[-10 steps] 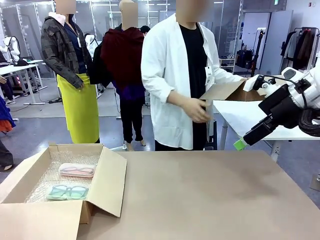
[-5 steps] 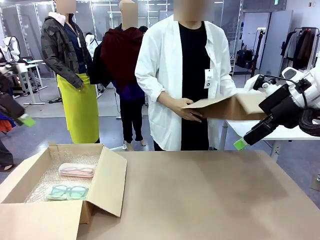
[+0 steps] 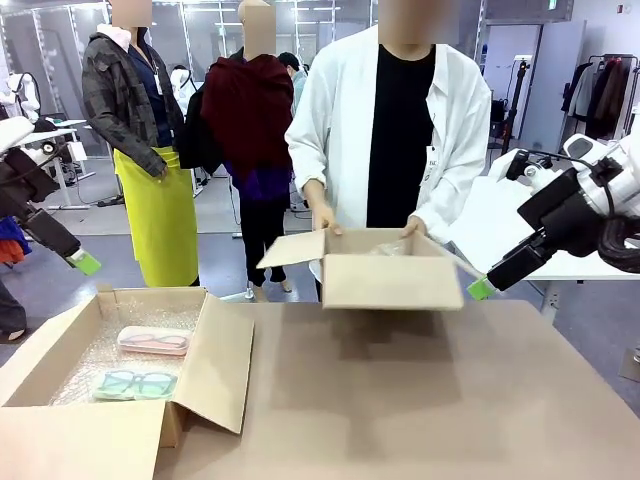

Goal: Pack the glasses set securely to prepare it for shipping.
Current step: Position the Package Box on the left side of the table.

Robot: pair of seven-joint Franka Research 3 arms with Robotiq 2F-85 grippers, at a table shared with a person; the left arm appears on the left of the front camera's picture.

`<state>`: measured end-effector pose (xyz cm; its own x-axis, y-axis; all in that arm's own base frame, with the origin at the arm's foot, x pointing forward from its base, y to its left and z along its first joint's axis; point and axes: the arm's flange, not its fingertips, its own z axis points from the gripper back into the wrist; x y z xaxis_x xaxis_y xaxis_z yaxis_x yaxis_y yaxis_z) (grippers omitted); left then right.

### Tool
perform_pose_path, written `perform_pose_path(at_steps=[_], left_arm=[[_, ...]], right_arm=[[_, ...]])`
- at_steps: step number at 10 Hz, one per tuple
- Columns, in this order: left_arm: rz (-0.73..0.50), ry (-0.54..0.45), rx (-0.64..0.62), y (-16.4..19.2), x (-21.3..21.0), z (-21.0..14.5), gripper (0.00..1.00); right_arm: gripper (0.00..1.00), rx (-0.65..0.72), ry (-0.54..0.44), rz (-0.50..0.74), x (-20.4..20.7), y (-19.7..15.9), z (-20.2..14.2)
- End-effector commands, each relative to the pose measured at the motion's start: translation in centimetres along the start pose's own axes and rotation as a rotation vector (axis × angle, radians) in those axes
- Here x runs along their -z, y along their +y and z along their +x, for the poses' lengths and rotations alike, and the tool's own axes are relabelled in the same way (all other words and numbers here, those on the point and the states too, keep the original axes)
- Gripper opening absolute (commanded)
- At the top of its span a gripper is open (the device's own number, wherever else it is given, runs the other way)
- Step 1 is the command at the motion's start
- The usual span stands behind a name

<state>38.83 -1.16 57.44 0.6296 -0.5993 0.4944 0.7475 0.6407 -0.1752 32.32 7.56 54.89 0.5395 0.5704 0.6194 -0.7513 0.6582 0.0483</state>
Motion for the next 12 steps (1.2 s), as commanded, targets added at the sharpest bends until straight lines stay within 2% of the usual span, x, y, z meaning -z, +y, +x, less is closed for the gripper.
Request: perform_pose_path(at_steps=[1, 12], left_arm=[[0.016, 0.011, -0.008, 0.44, -0.06, 0.75, 0.9], [0.016, 0.011, -0.008, 0.44, -0.06, 0.75, 0.9]], right_arm=[[1.0, -0.011, 0.0, -0.008, -0.03, 0.18, 0.05], [1.0, -0.011, 0.0, -0.008, -0.03, 0.18, 0.05]])
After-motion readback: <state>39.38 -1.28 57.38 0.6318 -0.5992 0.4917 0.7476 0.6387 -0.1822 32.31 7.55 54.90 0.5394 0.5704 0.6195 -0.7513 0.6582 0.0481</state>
